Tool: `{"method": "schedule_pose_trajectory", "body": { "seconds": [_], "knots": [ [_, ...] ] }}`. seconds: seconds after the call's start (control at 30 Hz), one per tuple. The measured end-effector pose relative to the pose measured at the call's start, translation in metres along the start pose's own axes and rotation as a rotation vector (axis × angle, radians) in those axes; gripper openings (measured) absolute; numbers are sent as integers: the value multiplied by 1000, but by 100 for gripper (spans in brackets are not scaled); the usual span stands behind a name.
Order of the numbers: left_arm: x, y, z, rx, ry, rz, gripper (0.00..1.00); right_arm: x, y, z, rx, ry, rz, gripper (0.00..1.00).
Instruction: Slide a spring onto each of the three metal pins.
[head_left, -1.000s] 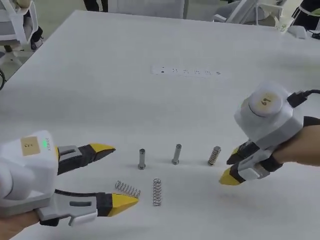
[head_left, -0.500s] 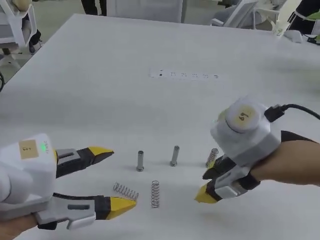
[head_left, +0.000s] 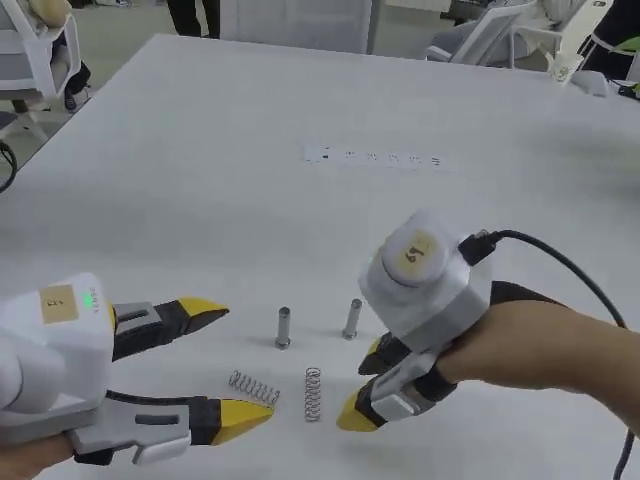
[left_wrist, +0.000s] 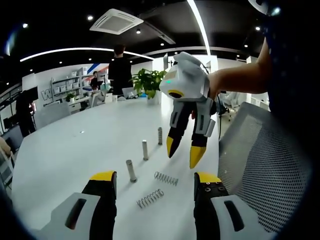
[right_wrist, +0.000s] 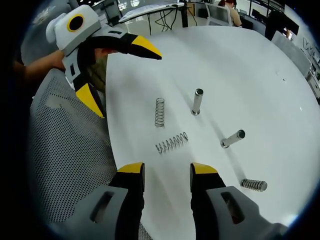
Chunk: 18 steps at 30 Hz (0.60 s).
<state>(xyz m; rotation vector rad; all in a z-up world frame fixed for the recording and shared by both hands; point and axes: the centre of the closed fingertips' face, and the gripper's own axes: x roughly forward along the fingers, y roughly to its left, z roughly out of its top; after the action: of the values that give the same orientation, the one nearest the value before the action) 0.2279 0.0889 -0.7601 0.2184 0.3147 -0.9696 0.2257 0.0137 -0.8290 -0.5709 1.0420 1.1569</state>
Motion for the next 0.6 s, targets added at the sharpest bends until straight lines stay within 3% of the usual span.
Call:
{"method": "schedule_pose_trajectory", "body": {
  "seconds": [0.33, 0.6],
  "knots": [
    [0, 0, 0, -1, -2, 0, 58, 18, 2, 6, 82, 13, -36, 33],
    [1, 0, -1, -3, -2, 1, 57, 25, -4, 13, 149, -7, -89, 33]
  ]
}}
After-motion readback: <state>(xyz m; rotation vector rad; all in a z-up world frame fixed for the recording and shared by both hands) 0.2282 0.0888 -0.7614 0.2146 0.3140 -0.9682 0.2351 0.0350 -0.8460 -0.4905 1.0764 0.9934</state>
